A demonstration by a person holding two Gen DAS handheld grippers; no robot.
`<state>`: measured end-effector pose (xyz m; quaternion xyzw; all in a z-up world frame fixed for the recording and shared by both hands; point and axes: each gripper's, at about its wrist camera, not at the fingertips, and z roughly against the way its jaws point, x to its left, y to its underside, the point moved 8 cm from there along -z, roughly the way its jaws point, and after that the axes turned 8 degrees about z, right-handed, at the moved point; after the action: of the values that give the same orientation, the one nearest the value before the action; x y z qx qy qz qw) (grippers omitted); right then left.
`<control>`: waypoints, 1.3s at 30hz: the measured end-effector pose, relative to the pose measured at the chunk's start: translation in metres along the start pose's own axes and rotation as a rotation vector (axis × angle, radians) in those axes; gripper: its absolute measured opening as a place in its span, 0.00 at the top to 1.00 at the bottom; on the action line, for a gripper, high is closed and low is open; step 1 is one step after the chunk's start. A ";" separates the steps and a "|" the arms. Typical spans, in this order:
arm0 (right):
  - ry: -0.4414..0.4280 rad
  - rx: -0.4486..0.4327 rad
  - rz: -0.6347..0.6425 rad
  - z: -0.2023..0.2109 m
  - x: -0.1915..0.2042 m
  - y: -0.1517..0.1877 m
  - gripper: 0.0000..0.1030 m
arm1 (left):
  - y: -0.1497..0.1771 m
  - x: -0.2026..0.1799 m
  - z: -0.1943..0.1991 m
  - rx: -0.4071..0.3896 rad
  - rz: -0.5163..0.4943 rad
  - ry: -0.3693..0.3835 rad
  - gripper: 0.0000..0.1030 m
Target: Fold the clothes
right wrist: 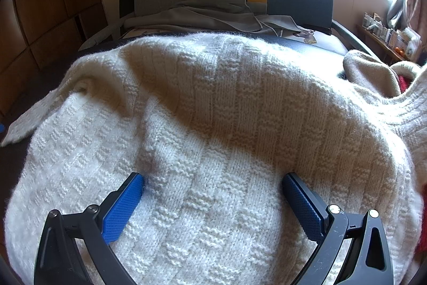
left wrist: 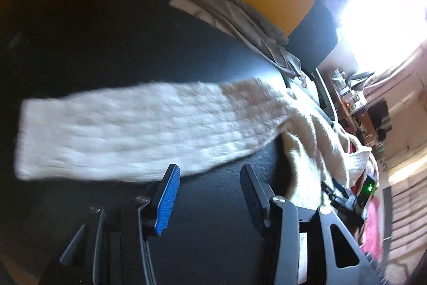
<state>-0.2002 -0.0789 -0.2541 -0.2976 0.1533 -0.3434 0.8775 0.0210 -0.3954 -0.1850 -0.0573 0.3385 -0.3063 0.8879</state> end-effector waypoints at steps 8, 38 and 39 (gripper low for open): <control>0.008 0.010 0.007 0.000 0.000 -0.003 0.00 | -0.023 -0.012 -0.069 -0.058 -0.171 -0.405 0.54; -0.088 0.314 0.108 -0.056 -0.064 -0.137 0.08 | 0.070 -0.203 -0.130 0.048 -0.723 -0.072 0.53; -0.062 0.329 0.152 -0.065 -0.062 -0.137 0.09 | 0.076 -0.197 -0.133 0.020 -0.717 -0.085 0.53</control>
<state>-0.3455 -0.1430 -0.2147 -0.1483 0.0900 -0.2873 0.9420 -0.1398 -0.2059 -0.1986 -0.1765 0.2565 -0.5989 0.7378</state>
